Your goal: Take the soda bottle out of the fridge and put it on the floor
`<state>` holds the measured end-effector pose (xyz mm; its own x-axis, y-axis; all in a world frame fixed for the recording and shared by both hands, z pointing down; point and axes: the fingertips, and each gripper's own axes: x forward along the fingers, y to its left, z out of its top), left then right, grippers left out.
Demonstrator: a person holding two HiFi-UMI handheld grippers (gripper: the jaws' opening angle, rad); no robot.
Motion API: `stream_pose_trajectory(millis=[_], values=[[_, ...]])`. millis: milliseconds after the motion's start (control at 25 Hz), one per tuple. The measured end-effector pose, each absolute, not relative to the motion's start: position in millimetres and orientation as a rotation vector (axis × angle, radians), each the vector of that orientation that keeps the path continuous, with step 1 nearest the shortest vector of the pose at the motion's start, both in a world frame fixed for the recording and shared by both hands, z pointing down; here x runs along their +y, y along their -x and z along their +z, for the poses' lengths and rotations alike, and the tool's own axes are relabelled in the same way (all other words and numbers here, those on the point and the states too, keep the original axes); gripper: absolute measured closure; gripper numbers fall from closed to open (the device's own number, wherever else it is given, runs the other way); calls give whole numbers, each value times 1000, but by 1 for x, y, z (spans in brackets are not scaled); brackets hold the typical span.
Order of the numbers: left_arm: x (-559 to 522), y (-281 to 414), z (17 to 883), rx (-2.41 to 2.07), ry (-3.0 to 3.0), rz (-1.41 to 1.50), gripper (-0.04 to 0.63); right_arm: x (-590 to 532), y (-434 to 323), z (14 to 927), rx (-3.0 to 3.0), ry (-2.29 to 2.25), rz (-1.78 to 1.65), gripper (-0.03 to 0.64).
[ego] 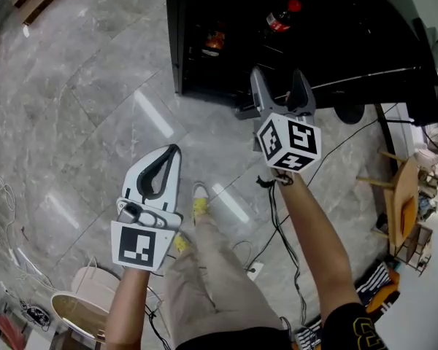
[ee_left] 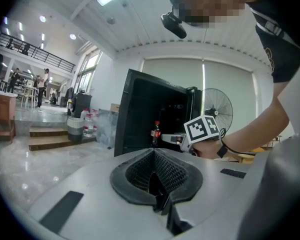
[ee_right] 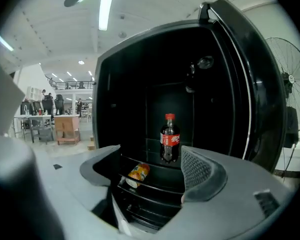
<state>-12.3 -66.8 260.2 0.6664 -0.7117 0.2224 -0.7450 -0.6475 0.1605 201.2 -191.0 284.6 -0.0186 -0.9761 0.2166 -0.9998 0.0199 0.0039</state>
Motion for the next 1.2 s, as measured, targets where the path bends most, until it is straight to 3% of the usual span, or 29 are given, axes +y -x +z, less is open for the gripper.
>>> stream_pose_trajectory(millis=[920,1200], values=[[-112,-16,285,-1141,-2607,219,578,-356,-263,263,-2076,-2032,165,267],[-113,-18,286,-1131,-2612,218,578,-359,-260,256,-2086,-2000,139,337]])
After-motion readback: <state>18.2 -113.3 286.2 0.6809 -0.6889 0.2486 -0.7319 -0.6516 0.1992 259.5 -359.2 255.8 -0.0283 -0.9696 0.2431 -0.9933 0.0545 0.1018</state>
